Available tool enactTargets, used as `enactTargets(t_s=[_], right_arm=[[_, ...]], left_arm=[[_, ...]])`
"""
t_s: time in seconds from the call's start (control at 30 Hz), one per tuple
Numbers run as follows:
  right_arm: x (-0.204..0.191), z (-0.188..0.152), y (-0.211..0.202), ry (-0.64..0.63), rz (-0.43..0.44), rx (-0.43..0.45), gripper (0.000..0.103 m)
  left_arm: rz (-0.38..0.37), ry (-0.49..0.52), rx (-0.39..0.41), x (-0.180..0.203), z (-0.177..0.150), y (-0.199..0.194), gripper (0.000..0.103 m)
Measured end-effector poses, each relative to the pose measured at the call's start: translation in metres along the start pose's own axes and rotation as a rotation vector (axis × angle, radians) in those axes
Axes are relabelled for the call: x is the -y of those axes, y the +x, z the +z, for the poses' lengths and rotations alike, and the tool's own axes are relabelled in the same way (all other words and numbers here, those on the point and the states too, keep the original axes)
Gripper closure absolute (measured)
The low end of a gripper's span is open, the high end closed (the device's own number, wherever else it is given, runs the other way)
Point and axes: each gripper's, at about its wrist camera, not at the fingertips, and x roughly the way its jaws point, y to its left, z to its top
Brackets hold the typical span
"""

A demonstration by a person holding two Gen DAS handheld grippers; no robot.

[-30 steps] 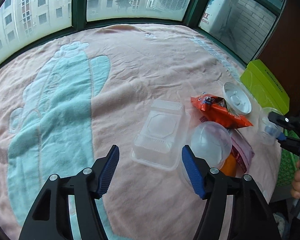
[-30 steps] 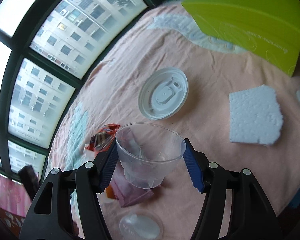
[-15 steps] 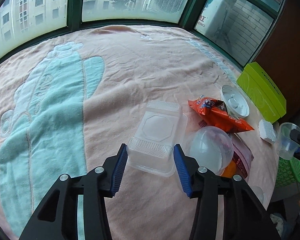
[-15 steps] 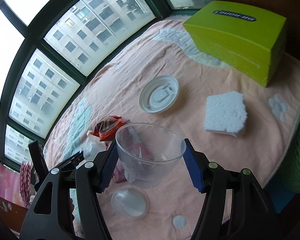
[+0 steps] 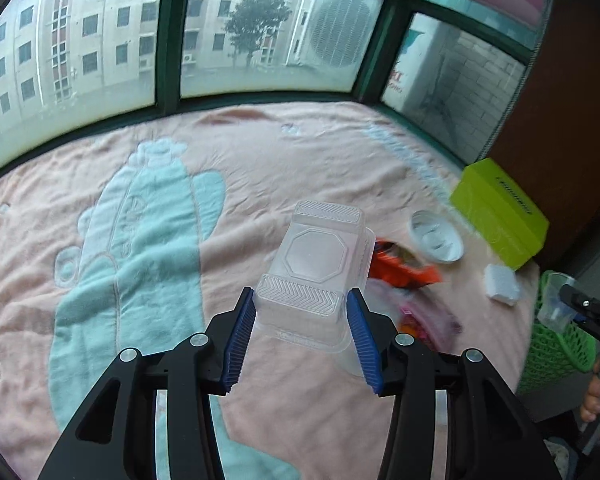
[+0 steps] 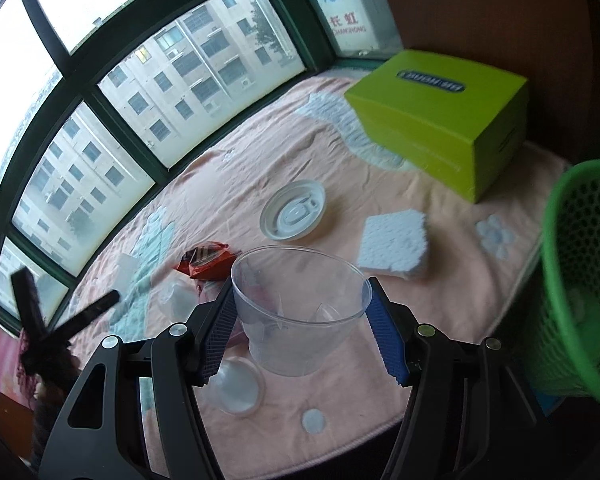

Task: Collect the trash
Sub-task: 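Carry cup to basket with right tool while left tool carries plastic box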

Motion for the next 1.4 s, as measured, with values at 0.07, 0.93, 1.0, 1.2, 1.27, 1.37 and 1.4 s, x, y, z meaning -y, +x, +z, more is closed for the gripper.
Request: enactTargets(t_s=[0.07, 0.93, 1.0, 1.2, 1.27, 1.37, 1.4], right_arm=[[0.004, -0.001, -0.01, -0.012, -0.02, 0.02, 0.04], [0.132, -0.015, -0.108, 0.041, -0.288, 0.142, 0.039], [0.149, -0.017, -0.111, 0.065, -0.313, 0.138, 0.039], [0.186, -0.024, -0.113, 0.112, -0.368, 0.12, 0.039], [0.195, -0.027, -0.113, 0.124, -0.377, 0.116, 0.039], [0.205, -0.03, -0.114, 0.141, -0.381, 0.115, 0.037], [0.208, -0.031, -0.116, 0.144, -0.38, 0.118, 0.035]], left_arm=[[-0.02, 0.024, 0.019, 0.015, 0.001, -0.012, 0.057], [-0.317, 0.272, -0.013, 0.233, -0.005, -0.012, 0.057], [-0.328, 0.292, -0.022, 0.25, -0.006, -0.007, 0.057], [-0.352, 0.347, -0.055, 0.293, -0.01, 0.006, 0.057], [-0.362, 0.364, -0.068, 0.306, -0.011, 0.01, 0.057], [-0.372, 0.392, -0.078, 0.325, -0.013, 0.014, 0.057], [-0.374, 0.397, -0.081, 0.329, -0.013, 0.016, 0.057]])
